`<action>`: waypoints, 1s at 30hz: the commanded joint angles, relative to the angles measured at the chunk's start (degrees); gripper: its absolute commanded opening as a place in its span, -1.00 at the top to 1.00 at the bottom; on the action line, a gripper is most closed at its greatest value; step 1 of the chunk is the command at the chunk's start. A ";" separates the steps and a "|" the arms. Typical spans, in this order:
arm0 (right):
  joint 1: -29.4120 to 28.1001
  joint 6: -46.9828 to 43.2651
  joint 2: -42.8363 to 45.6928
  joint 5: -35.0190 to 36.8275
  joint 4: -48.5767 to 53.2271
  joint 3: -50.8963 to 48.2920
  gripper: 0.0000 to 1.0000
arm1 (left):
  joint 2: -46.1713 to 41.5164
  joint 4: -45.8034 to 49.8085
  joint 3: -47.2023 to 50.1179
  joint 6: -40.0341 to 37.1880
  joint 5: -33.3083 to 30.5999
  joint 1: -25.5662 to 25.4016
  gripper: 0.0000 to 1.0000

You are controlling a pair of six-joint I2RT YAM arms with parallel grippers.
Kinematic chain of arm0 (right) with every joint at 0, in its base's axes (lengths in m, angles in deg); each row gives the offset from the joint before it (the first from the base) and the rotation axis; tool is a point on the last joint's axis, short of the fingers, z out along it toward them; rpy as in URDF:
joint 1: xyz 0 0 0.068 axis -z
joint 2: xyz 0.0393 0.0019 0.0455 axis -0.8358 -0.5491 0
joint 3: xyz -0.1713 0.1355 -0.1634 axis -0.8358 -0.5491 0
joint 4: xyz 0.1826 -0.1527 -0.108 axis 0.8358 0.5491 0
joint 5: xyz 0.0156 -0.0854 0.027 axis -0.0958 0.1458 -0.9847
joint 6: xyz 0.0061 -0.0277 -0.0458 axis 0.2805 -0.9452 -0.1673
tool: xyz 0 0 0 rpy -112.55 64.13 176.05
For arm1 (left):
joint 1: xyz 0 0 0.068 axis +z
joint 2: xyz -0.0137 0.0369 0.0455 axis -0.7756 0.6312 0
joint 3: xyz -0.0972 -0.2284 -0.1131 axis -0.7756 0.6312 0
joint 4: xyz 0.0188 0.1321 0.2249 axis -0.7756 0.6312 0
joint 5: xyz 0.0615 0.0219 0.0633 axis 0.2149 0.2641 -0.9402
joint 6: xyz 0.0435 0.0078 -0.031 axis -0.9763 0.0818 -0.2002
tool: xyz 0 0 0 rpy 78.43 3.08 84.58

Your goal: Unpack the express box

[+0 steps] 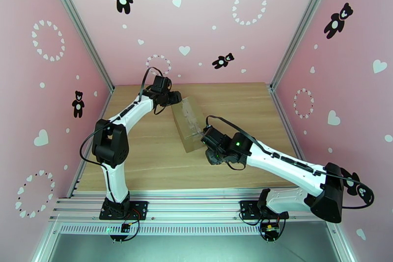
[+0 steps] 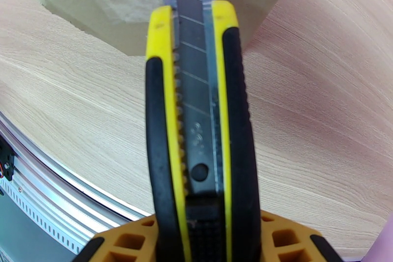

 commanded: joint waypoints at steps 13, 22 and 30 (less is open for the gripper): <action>0.58 0.77 -0.48 3.24 -3.19 2.15 1.00 | -4.66 3.85 5.00 1.36 2.36 -2.51 -0.24; 0.53 0.88 1.24 3.84 -2.29 0.03 1.00 | -4.71 10.26 -1.58 2.28 -4.46 -0.30 -0.25; 0.56 1.36 1.95 3.34 -2.61 -0.65 1.00 | -6.32 13.12 -5.13 2.70 -7.40 0.35 -0.35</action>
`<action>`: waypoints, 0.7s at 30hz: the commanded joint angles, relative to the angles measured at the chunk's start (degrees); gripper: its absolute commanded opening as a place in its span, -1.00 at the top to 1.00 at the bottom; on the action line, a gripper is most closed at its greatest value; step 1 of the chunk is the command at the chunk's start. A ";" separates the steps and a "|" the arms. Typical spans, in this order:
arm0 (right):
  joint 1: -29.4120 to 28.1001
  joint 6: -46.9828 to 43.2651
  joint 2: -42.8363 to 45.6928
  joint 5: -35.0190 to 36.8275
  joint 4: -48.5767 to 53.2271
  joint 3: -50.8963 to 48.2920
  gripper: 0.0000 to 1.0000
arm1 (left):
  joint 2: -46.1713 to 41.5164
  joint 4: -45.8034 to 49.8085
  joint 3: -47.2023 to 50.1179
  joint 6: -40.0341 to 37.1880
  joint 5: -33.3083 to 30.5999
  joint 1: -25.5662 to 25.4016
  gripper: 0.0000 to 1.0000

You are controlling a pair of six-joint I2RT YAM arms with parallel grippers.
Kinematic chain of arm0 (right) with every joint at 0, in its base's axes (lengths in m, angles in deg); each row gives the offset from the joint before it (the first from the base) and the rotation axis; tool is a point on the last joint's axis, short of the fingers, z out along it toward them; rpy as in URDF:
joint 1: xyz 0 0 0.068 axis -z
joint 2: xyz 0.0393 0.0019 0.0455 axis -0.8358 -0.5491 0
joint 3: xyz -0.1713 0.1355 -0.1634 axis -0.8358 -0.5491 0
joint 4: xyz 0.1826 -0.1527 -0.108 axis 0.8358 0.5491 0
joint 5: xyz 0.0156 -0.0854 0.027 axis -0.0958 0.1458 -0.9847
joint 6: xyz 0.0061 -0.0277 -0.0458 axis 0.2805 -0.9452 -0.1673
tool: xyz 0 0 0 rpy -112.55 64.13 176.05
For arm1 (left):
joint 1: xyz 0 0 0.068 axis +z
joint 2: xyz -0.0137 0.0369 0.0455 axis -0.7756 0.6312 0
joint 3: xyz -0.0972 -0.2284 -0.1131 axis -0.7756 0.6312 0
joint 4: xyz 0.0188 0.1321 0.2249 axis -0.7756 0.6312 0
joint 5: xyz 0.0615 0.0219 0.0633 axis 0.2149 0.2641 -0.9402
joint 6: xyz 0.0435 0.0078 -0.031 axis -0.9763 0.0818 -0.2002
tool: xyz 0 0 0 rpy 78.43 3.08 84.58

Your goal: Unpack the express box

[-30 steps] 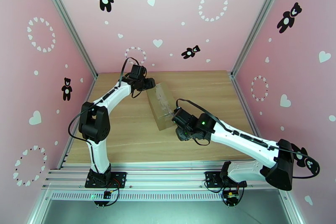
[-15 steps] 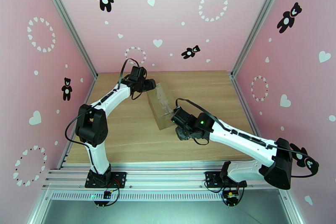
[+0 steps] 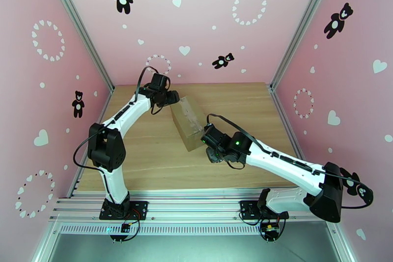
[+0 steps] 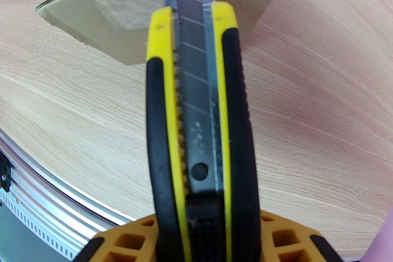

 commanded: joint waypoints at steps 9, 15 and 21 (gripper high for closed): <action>0.20 0.85 2.24 1.43 -2.04 -0.34 1.00 | -18.60 3.97 15.23 3.54 -6.59 -0.81 -0.21; 0.15 0.68 2.17 1.35 -2.41 -0.52 1.00 | -31.26 1.49 32.21 8.40 -6.71 -7.34 -0.20; 0.15 0.48 2.13 0.61 -3.19 -0.38 1.00 | -36.48 -8.59 44.87 16.25 -7.96 -16.31 -0.20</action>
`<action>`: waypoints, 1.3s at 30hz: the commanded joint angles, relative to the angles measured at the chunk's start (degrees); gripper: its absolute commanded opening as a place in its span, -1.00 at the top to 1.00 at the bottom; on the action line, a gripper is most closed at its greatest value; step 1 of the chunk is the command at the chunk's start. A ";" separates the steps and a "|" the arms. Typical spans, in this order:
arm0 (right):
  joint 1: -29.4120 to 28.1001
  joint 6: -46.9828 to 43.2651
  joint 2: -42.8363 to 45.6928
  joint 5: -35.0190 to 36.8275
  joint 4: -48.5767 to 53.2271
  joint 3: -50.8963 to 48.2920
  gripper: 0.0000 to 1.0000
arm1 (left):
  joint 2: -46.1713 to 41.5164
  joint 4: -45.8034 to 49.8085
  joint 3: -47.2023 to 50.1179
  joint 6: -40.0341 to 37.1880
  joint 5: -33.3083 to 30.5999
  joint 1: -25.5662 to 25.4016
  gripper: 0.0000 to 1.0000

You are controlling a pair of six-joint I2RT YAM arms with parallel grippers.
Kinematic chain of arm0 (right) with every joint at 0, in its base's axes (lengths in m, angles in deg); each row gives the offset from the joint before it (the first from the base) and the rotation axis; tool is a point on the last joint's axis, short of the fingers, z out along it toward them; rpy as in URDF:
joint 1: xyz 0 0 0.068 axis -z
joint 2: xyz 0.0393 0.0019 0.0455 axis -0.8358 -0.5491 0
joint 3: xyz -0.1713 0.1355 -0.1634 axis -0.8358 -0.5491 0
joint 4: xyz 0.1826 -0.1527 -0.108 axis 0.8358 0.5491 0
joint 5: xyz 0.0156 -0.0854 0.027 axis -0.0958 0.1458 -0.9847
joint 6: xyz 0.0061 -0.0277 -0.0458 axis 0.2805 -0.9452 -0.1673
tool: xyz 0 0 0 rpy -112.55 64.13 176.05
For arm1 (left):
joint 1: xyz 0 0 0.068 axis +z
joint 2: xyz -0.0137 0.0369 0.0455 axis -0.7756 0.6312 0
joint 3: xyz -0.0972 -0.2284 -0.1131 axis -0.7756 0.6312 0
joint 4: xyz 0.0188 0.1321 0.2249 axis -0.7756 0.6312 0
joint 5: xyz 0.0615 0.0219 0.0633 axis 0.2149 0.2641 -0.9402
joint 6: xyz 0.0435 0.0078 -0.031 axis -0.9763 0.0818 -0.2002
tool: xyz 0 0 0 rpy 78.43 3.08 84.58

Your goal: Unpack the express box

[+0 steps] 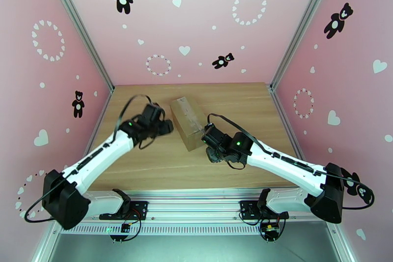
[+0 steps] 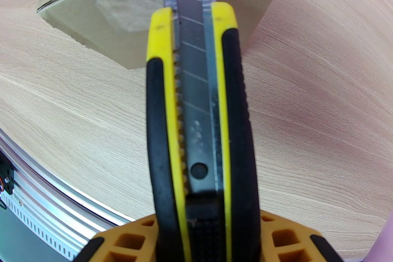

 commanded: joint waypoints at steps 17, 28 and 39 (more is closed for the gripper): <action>-0.45 -1.06 -0.24 -1.58 -2.90 0.87 1.00 | 9.09 -17.10 0.65 6.41 -9.52 -13.03 -0.17; -3.77 -1.19 -2.48 -2.36 -4.67 1.78 1.00 | 11.32 -19.06 -1.27 8.08 -9.27 -16.19 -0.17; -5.71 -1.05 -2.35 -3.16 -6.08 2.66 1.00 | 13.16 -19.32 -2.80 8.55 -9.09 -17.29 -0.16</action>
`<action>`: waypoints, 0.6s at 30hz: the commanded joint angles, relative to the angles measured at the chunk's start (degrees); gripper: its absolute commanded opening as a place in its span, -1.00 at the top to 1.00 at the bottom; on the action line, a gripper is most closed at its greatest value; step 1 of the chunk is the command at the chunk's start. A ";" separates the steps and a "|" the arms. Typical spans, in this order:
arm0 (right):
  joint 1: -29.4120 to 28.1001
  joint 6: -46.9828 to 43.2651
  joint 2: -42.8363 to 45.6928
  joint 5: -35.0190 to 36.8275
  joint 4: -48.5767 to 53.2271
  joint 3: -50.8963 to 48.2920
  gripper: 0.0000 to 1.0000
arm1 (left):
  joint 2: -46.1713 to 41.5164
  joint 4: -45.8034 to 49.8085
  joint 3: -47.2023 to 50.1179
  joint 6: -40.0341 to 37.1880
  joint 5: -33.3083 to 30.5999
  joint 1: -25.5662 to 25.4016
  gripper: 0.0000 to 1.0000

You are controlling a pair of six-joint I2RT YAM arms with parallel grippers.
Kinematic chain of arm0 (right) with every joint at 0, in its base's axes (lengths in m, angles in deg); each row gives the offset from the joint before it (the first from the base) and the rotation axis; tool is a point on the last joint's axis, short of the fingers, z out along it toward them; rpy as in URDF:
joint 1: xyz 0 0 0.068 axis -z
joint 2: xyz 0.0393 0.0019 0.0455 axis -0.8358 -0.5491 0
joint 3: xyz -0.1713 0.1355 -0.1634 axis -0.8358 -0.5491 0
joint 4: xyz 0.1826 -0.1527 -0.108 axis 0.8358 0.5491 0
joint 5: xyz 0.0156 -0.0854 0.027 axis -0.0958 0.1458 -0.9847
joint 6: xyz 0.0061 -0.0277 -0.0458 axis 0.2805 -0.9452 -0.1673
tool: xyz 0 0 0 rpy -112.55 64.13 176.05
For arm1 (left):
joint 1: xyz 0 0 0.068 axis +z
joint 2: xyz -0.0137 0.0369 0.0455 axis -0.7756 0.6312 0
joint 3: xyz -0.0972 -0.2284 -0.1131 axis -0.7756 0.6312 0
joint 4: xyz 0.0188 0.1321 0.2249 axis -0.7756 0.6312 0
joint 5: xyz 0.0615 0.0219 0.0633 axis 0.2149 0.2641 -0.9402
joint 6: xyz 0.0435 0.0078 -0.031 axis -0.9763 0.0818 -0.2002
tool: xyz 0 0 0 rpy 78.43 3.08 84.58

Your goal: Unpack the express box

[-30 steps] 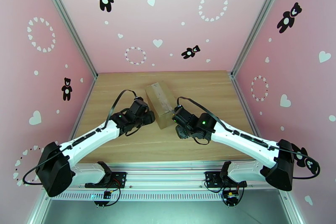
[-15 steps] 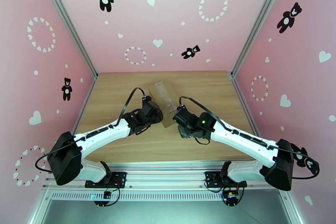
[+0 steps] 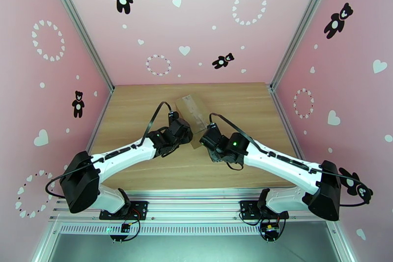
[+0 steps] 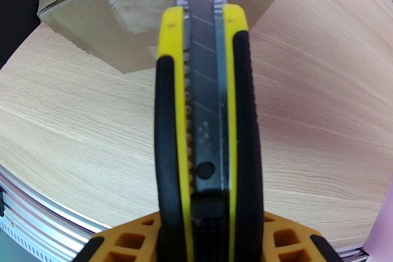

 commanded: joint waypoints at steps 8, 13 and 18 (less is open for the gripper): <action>-4.43 -6.77 0.55 -9.78 -9.76 2.59 1.00 | 2.58 -5.08 -2.41 -0.04 5.54 -3.29 -0.16; -4.72 -6.86 0.49 -10.57 -10.68 2.59 1.00 | 2.98 -5.41 -2.69 0.13 5.89 -3.42 -0.16; -5.13 -7.00 0.27 -11.39 -11.68 2.68 1.00 | 3.47 -5.76 -3.26 0.18 5.48 -4.09 -0.16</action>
